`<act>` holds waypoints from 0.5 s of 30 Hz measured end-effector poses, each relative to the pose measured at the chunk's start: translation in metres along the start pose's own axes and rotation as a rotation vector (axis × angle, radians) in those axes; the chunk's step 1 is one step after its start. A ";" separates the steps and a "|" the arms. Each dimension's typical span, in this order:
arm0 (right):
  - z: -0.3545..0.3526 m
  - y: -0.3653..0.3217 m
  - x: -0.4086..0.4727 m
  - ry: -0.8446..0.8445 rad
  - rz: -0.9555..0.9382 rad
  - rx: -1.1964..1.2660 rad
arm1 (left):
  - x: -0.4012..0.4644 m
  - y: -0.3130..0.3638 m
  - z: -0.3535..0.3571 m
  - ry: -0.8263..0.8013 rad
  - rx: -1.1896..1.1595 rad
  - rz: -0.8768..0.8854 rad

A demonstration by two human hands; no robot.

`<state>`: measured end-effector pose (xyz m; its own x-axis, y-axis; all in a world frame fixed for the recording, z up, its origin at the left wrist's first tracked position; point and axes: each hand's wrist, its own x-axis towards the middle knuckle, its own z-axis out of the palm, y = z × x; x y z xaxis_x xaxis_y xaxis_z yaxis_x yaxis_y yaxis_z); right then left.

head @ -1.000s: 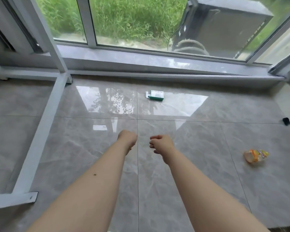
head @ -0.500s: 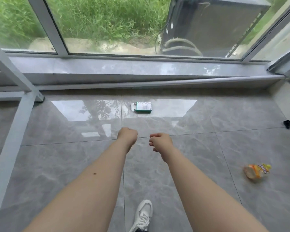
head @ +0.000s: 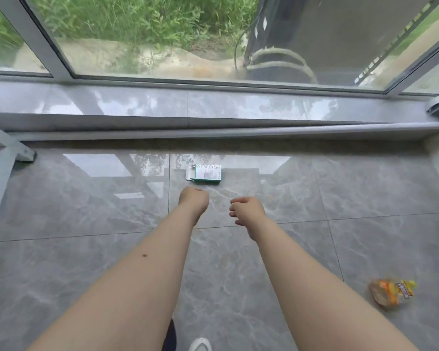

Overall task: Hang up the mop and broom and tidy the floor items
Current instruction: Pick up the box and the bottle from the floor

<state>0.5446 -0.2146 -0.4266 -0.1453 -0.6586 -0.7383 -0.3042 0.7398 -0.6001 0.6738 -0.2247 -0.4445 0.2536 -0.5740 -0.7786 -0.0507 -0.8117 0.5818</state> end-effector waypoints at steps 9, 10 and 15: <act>0.007 -0.074 0.084 -0.006 0.035 -0.012 | 0.092 0.067 -0.001 -0.005 0.038 -0.013; 0.008 -0.079 0.091 -0.006 0.059 -0.004 | 0.100 0.069 -0.002 -0.011 0.042 -0.019; 0.025 -0.105 0.140 -0.002 0.133 -0.013 | 0.147 0.084 -0.005 -0.014 0.090 -0.058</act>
<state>0.5798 -0.3814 -0.4751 -0.1835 -0.5542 -0.8119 -0.2948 0.8190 -0.4923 0.7115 -0.3762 -0.5087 0.2449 -0.5270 -0.8138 -0.1230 -0.8495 0.5131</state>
